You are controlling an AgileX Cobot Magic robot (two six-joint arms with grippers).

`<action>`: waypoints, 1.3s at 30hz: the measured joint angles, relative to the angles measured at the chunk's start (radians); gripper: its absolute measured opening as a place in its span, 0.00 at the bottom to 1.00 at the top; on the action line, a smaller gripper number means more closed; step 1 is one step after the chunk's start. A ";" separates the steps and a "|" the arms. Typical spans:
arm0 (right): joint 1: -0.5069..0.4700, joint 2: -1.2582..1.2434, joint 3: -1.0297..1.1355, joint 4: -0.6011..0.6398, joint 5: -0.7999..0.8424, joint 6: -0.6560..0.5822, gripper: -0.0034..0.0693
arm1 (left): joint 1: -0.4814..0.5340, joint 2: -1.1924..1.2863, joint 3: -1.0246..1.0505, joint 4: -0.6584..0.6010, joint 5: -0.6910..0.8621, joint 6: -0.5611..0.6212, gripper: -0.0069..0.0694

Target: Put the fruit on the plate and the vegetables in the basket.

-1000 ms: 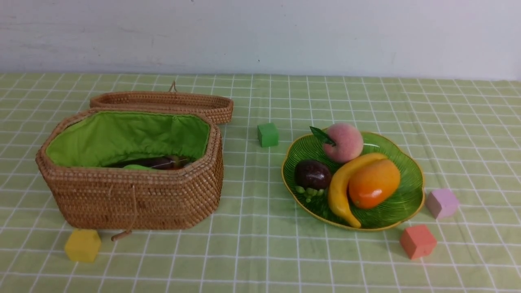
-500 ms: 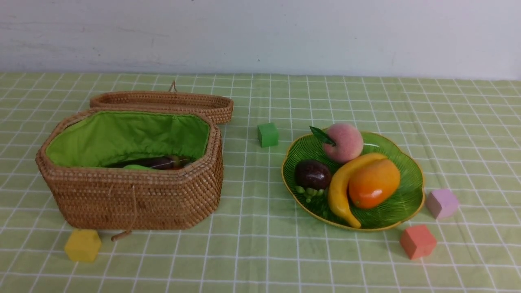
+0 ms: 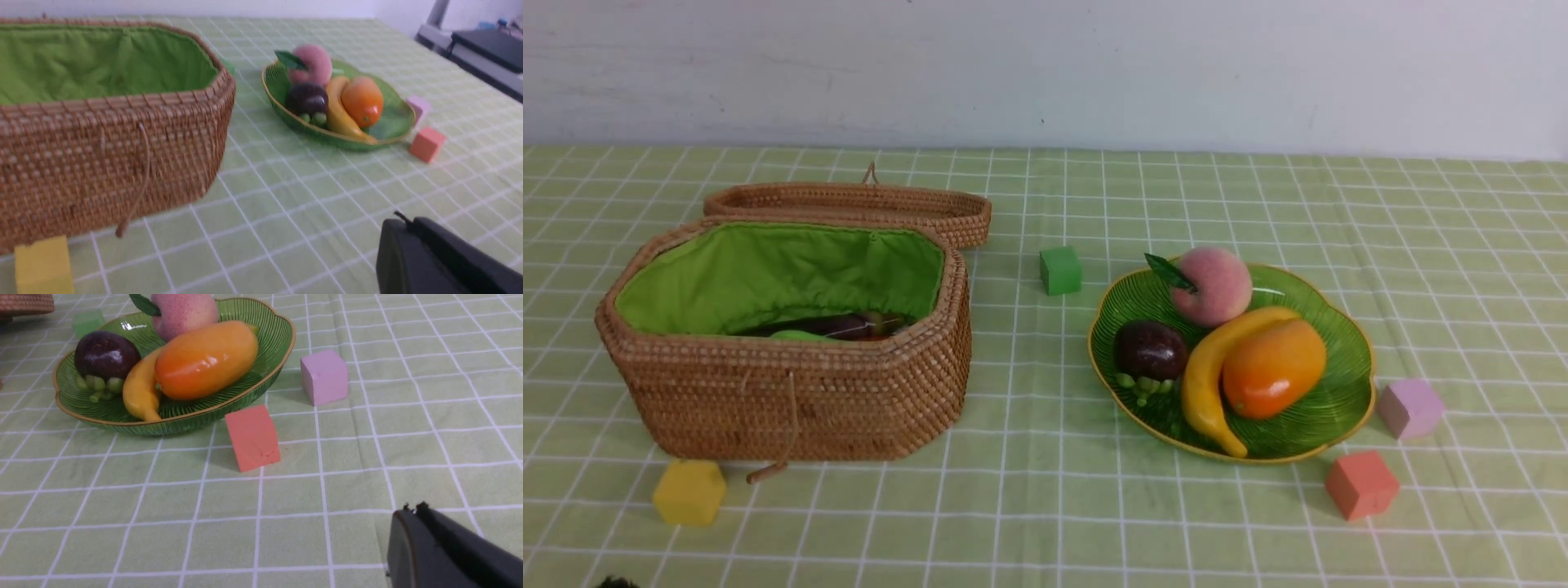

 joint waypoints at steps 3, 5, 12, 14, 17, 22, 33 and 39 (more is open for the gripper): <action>0.000 0.000 0.000 0.000 0.000 0.000 0.05 | 0.151 0.000 0.088 -0.071 -0.221 0.091 0.07; 0.000 0.000 0.000 0.000 0.000 0.000 0.05 | 0.218 0.000 0.120 -0.109 -0.280 0.127 0.07; 0.000 0.000 0.000 -0.008 0.000 0.000 0.05 | 0.510 -0.068 0.237 -0.314 -0.385 0.263 0.07; 0.000 0.000 0.000 -0.008 0.000 0.000 0.06 | 0.556 -0.081 0.239 -0.334 -0.254 0.270 0.07; 0.000 0.000 0.000 -0.008 0.000 0.000 0.07 | 0.566 -0.081 0.241 -0.338 -0.066 0.269 0.07; 0.000 0.000 0.000 -0.008 0.000 0.000 0.07 | 0.566 -0.081 0.243 -0.351 0.044 0.255 0.07; 0.000 -0.001 0.000 -0.008 0.000 0.000 0.09 | 0.566 -0.081 0.243 -0.353 0.044 0.253 0.07; 0.000 -0.001 0.000 -0.008 0.000 0.000 0.10 | 0.566 -0.081 0.243 -0.353 0.044 0.251 0.07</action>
